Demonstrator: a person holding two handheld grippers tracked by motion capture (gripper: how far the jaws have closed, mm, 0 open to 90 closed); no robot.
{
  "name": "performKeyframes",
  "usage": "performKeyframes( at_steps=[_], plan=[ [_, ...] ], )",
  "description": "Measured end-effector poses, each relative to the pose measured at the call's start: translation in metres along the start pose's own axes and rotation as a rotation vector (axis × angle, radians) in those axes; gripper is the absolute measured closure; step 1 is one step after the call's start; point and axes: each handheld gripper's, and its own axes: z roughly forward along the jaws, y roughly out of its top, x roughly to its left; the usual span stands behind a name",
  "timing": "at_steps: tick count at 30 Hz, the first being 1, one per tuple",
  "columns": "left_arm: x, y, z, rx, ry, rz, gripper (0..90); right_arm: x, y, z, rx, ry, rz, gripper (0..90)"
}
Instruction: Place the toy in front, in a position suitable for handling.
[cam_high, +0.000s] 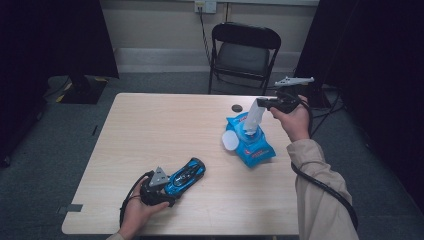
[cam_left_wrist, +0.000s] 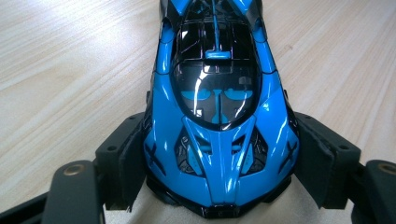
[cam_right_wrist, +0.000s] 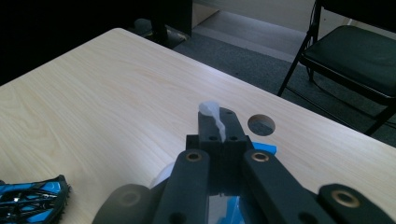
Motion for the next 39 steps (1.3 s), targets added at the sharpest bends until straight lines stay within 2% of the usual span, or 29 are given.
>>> performKeyframes(
  at_steps=[17, 25, 39],
  plan=[
    [0.000, 0.000, 0.000, 0.000, -0.001, -0.001, 25.6, 0.005, 0.020, -0.013, -0.041, 0.004, -0.016, 90.0],
    [0.000, 0.000, 0.000, -0.002, -0.001, -0.003, 25.7, 0.015, 0.021, -0.016, -0.072, 0.053, -0.018, 90.0],
    [0.000, 0.000, 0.000, -0.002, 0.000, -0.002, 25.7, 0.050, 0.025, -0.021, -0.109, 0.176, -0.085, 90.0]
  ],
)
